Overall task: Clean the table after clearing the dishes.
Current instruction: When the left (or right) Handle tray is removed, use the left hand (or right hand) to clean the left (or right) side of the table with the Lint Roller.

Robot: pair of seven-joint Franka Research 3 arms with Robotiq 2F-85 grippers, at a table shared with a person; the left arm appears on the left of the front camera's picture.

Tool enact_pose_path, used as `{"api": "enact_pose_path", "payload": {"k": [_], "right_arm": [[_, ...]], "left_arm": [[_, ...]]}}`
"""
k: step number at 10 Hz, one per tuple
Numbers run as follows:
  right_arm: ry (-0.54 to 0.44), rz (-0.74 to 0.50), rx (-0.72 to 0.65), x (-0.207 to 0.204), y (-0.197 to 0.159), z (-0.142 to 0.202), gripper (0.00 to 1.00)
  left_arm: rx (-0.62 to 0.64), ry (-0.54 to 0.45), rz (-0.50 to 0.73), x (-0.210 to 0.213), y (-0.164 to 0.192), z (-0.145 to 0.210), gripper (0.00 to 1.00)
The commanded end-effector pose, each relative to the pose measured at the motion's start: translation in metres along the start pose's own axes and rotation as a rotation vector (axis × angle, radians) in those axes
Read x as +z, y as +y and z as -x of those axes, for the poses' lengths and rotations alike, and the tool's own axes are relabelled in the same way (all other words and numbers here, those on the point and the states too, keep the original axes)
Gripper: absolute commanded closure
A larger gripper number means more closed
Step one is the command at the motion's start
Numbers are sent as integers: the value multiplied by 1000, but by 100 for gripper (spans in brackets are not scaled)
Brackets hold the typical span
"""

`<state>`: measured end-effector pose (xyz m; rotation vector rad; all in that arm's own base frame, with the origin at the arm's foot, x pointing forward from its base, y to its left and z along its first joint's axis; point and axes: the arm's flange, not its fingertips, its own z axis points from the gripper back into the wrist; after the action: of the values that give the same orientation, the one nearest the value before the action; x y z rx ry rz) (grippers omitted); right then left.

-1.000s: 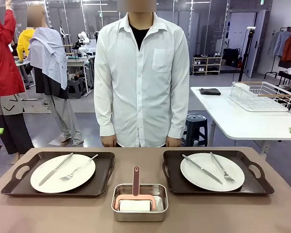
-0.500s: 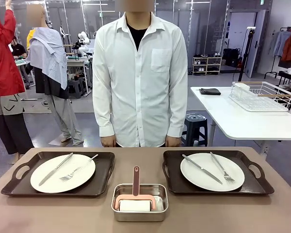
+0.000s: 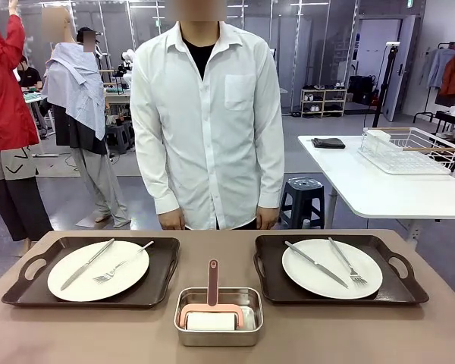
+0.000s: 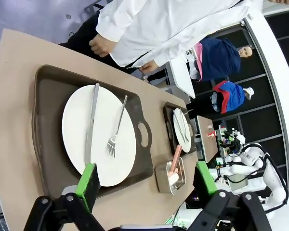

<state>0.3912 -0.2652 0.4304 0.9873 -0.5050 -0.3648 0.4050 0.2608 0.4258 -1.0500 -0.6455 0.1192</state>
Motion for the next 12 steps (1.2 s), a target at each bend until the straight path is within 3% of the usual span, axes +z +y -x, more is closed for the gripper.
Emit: {"api": "enact_pose_path", "payload": {"k": [1,12], "right_arm": [[0,-8,-2,2,0,1,0],[0,-8,-2,2,0,1,0]], "left_arm": [[-6,0,15,5,1,1,0],[-6,0,15,5,1,1,0]]}}
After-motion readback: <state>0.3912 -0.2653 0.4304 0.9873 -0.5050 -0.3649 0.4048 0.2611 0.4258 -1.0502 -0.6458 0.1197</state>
